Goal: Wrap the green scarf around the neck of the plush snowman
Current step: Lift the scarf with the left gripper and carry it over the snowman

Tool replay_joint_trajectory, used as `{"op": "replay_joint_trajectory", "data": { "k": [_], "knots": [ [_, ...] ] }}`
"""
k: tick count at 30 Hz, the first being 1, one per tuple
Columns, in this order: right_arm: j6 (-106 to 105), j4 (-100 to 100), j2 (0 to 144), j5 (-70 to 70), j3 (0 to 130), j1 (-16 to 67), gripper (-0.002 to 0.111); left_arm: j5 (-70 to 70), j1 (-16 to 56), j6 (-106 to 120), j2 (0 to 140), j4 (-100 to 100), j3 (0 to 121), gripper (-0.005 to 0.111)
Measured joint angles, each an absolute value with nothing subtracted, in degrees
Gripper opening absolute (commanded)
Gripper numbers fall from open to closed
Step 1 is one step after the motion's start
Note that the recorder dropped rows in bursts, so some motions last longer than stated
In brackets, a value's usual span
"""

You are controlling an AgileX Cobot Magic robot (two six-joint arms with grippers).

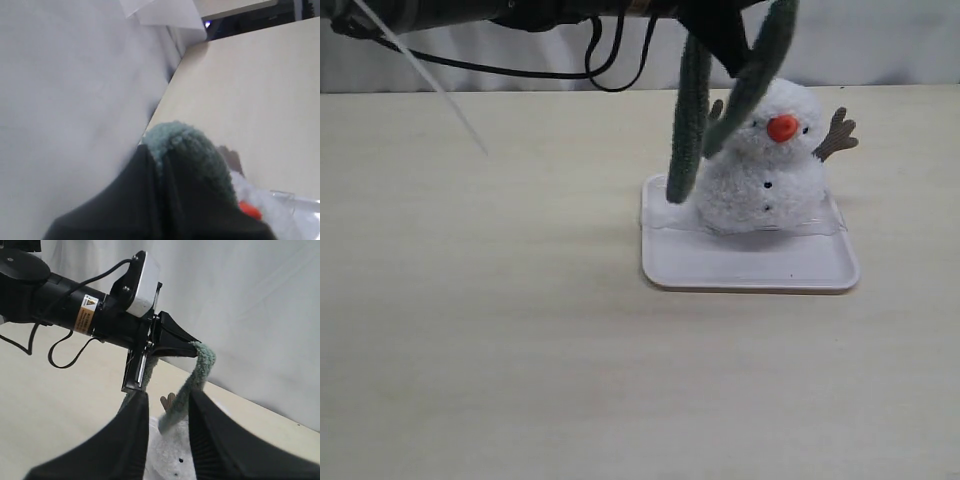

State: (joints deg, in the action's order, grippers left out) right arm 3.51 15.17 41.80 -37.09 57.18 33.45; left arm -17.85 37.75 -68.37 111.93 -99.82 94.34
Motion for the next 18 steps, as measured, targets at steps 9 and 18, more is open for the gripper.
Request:
{"op": "replay_joint_trajectory", "data": {
  "k": [9,18],
  "knots": [
    [3.51,15.26,40.65,-37.32,57.18,33.45,0.027,-18.08,42.31,-67.21,110.66,-99.95,94.34,0.0],
    [3.51,15.49,38.87,-37.32,57.18,33.45,0.027,-11.16,42.63,-60.53,119.08,-98.18,97.22,0.0]
  ]
}}
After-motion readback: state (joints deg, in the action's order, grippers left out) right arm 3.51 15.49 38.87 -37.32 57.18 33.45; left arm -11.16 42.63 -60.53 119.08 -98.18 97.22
